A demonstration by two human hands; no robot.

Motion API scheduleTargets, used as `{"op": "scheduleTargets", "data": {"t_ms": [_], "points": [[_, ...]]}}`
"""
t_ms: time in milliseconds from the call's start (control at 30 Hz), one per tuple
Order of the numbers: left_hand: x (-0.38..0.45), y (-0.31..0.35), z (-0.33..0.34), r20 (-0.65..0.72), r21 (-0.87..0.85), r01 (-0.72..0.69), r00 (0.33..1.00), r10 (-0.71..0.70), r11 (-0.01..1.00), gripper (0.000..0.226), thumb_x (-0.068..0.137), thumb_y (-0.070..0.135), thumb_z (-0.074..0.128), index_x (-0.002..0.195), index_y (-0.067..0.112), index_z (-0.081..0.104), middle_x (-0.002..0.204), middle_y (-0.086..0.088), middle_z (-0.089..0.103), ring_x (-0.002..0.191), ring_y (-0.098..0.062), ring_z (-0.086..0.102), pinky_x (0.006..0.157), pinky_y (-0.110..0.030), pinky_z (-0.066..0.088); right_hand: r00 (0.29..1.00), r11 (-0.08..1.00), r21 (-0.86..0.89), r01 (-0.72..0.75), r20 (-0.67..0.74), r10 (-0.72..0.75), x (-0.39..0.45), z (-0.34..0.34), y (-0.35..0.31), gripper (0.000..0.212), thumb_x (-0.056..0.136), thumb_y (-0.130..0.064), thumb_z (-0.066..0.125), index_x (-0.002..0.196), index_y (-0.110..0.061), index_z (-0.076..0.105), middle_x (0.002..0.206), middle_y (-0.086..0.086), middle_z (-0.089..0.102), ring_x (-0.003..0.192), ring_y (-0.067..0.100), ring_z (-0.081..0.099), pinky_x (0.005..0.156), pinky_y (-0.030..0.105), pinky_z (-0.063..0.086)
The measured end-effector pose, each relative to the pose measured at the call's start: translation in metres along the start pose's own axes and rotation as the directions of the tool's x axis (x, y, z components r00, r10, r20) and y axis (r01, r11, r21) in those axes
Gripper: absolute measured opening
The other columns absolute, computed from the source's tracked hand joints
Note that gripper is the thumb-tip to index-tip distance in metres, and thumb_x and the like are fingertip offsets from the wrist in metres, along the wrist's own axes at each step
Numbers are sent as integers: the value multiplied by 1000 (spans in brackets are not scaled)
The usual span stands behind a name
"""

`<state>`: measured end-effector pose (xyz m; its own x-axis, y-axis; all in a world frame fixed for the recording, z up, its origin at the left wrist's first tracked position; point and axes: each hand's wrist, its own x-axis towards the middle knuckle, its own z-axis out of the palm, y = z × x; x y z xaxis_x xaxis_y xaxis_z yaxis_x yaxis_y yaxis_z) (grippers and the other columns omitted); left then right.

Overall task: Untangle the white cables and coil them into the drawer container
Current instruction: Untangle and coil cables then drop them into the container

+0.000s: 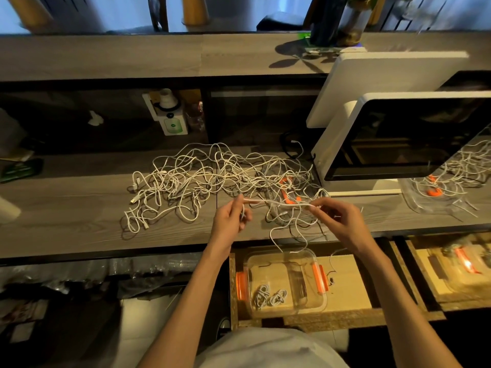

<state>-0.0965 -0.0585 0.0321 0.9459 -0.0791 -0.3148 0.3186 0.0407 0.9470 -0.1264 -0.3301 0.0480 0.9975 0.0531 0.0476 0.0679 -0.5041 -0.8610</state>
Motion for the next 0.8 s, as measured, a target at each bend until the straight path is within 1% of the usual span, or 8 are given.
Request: {"op": "scheduleTargets", "data": {"t_ms": [167,267,333,400,467,533,667,800], "points": [[3,0,5,5,-230,-15,1000,17,973,39,107,36,44,115,14,75,98,-2,69,70,-7,49,53,-19,30,998,999,36,-32,59,30,-16,6,6,26,94,-39,61,115,-27,71,91,-9,71,83,15,69,74,26,57],[3,2,12,0,-432,21,1000,-23,902,43,106,36,43,122,7,70,112,-8,72,89,-14,64,68,-25,45,992,993,70,-96,83,90,-28,27,7,20,93,-36,64,110,-26,68,90,-8,74,81,12,72,75,29,61],[3,4,15,19,-534,57,998,-56,843,46,106,36,41,126,3,66,110,-10,73,99,-20,69,80,-31,53,986,992,58,-108,132,100,-36,41,10,12,96,-29,66,107,-26,68,86,-6,75,78,10,72,70,25,58],[3,3,18,31,-604,82,996,-79,792,46,107,36,39,123,1,64,98,-8,73,95,-23,71,85,-35,56,978,993,60,-103,185,91,-43,53,9,8,97,-24,67,105,-24,69,88,-6,76,79,10,73,73,24,57],[3,1,20,14,-619,83,995,-95,781,42,107,36,39,114,3,64,81,-4,65,77,-19,66,77,-33,55,965,996,42,-77,253,64,-46,60,6,6,98,-24,67,104,-24,69,90,-5,75,81,13,73,76,27,59],[4,-1,22,-9,-601,67,996,-90,797,39,106,38,39,104,6,62,72,0,53,63,-14,52,66,-29,49,936,999,-15,-30,351,33,-47,63,1,5,100,-29,65,104,-29,68,88,-8,75,82,13,72,73,25,57],[8,-4,28,-60,-527,29,996,-71,849,38,108,37,38,95,8,60,66,3,40,54,-9,38,50,-23,41,867,993,-85,85,497,-32,-41,61,-13,7,99,-31,67,107,-30,69,94,-14,72,90,10,69,70,14,48],[12,-5,36,-91,-348,-5,995,-28,937,40,108,38,37,95,10,61,67,6,38,53,-5,32,46,-18,29,843,969,-144,200,529,-95,-32,52,-22,14,99,-33,68,112,-30,72,102,-14,68,93,8,65,72,18,52]]}}
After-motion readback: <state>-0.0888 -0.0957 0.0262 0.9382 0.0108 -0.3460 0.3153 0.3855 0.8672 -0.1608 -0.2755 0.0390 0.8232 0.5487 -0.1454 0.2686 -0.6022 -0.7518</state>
